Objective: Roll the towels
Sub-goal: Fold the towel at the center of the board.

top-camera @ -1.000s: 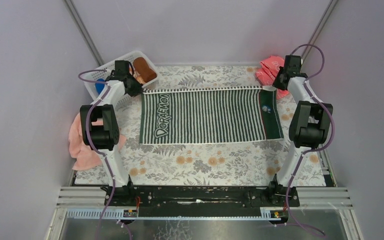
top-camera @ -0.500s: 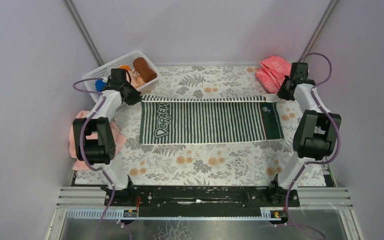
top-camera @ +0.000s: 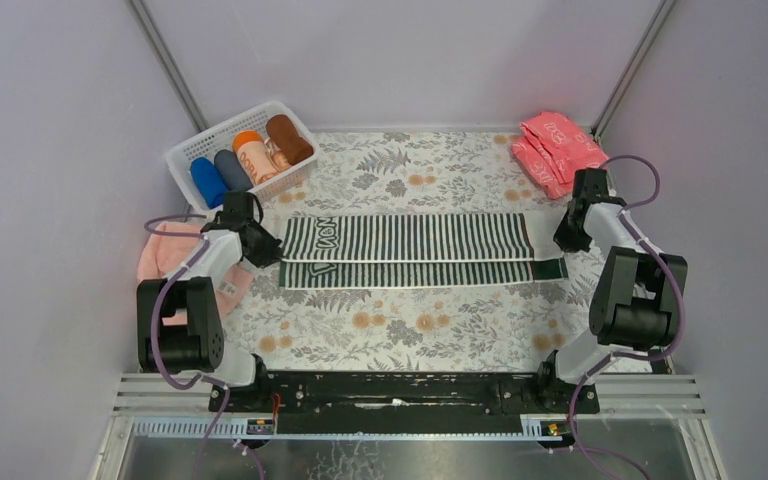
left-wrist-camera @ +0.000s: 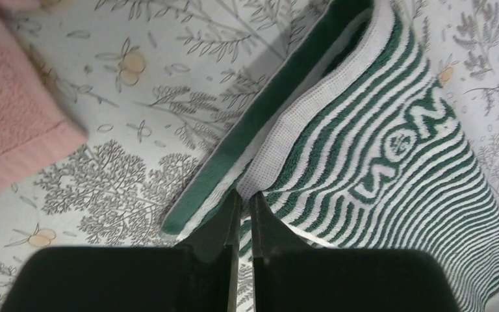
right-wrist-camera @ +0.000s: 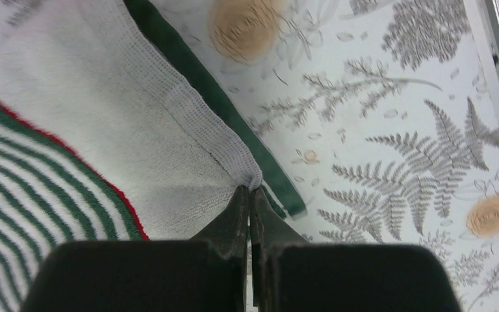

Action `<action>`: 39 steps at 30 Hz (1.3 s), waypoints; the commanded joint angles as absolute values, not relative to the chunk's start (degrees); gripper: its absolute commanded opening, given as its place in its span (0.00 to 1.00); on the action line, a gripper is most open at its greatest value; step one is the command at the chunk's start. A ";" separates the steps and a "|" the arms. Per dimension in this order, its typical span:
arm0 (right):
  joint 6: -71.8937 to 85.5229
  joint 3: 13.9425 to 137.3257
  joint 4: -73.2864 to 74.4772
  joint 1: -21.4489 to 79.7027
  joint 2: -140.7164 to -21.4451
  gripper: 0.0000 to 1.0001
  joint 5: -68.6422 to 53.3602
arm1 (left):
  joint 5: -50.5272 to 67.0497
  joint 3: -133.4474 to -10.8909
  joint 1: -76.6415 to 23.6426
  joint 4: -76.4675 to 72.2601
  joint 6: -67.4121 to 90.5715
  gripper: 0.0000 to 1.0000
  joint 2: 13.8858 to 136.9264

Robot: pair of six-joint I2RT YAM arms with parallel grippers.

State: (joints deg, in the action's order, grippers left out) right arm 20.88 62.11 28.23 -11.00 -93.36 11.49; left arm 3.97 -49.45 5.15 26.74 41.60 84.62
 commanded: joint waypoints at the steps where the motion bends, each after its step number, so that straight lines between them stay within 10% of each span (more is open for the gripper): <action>1: 22.65 59.19 28.65 -11.60 -88.72 0.00 18.53 | 2.69 -46.47 5.45 23.90 42.27 0.00 80.63; 39: 24.86 54.23 29.32 -11.69 -91.55 0.13 17.92 | 0.98 -32.56 5.45 21.10 46.52 0.02 75.63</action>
State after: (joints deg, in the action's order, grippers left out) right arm 24.47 53.39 28.84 -11.31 -92.01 16.97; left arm 4.64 -32.71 5.26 22.46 46.26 74.46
